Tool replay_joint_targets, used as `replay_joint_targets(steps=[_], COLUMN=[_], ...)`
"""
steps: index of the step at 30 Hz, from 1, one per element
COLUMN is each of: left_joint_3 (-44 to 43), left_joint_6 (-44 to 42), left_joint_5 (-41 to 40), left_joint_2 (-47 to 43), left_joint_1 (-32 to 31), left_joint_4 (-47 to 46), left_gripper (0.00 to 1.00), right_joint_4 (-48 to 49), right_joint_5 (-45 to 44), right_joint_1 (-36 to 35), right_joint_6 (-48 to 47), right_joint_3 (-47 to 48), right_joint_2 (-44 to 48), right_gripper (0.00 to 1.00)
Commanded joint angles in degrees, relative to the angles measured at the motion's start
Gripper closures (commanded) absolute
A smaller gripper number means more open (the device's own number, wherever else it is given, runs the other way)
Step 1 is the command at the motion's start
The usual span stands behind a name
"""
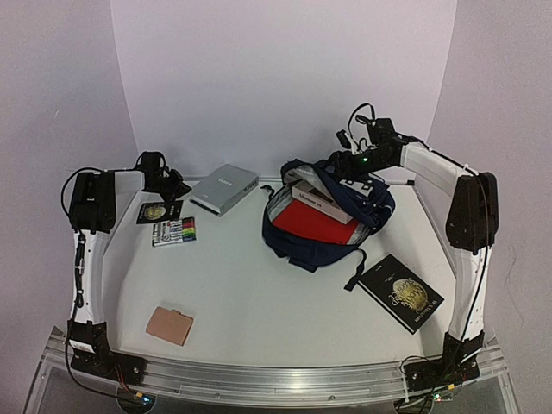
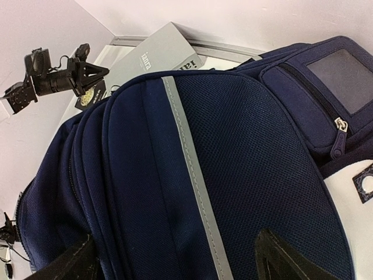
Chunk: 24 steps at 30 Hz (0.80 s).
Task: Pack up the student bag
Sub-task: Pick up the book from the center of the board.
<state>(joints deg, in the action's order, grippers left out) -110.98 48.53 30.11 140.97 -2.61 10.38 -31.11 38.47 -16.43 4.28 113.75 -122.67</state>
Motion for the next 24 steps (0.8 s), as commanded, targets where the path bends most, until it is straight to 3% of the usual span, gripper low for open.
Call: replay_joint_targets(steps=[1, 16, 24], left_joint_3=[0.44, 6.49, 11.22], left_joint_6=[2.13, 5.77, 11.57], left_joint_5=[0.35, 4.57, 6.88], left_joint_2=[-3.35, -17.51, -25.56], left_joint_1=[-0.11, -1.44, -3.72], left_joint_4=[-4.55, -10.16, -13.37], left_gripper=[1.0, 1.0, 1.0], right_joint_4=[1.24, 0.7, 1.56], right_joint_5=[1.56, 5.87, -3.34], right_joint_1=[0.57, -0.79, -6.53], right_joint_6=[-0.76, -2.64, -18.2], right_joint_3=[2.74, 1.89, 2.17], right_joint_2=[-0.12, 2.35, 3.64], right_gripper=[0.1, 0.02, 0.02])
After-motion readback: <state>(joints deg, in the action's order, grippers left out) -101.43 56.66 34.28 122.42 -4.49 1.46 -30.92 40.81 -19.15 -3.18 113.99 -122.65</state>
